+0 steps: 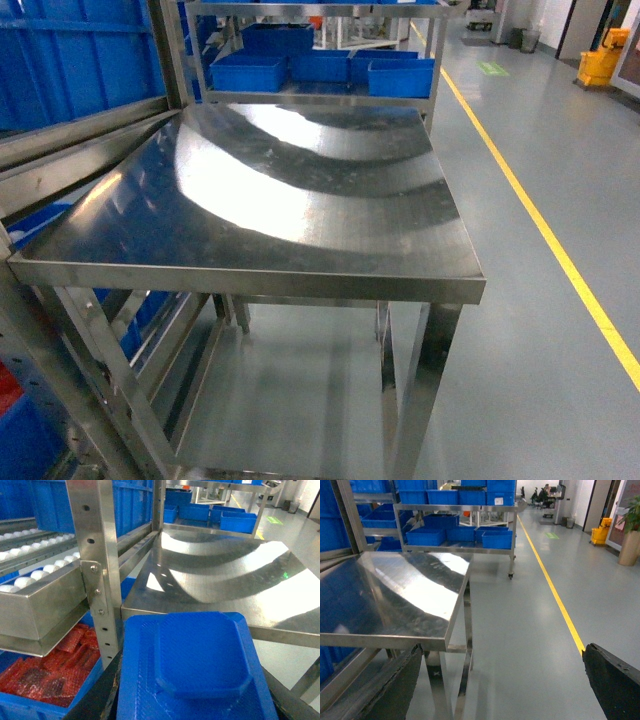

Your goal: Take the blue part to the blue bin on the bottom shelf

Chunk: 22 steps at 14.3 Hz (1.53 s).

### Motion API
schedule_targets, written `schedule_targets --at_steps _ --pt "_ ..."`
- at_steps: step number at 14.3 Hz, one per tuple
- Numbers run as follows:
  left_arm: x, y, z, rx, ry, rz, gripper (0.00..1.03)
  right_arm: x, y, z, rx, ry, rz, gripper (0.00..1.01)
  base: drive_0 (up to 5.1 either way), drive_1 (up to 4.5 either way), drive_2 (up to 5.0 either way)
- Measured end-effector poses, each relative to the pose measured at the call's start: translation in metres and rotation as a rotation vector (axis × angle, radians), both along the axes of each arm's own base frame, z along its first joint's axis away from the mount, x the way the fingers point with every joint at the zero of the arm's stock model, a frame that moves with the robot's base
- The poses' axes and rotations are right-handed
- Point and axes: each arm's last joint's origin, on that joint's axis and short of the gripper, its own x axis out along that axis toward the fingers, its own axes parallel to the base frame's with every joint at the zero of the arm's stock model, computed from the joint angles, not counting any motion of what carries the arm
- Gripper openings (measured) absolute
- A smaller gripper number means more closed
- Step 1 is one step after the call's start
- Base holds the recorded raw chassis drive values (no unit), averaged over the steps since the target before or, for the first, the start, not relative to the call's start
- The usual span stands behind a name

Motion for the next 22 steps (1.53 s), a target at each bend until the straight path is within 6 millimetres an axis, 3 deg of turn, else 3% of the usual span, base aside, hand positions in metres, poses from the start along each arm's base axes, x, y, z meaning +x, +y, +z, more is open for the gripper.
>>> schedule_targets --at_steps 3,22 --pt "-0.0002 0.0000 0.0006 0.000 -0.006 0.000 0.43 0.0000 0.0000 0.0003 0.000 -0.003 0.000 0.98 0.0 0.00 0.0" --pt "-0.0003 0.0000 0.0006 0.000 -0.008 0.000 0.43 0.0000 0.0000 0.0000 0.000 0.000 0.000 0.98 -4.9 2.47 2.5"
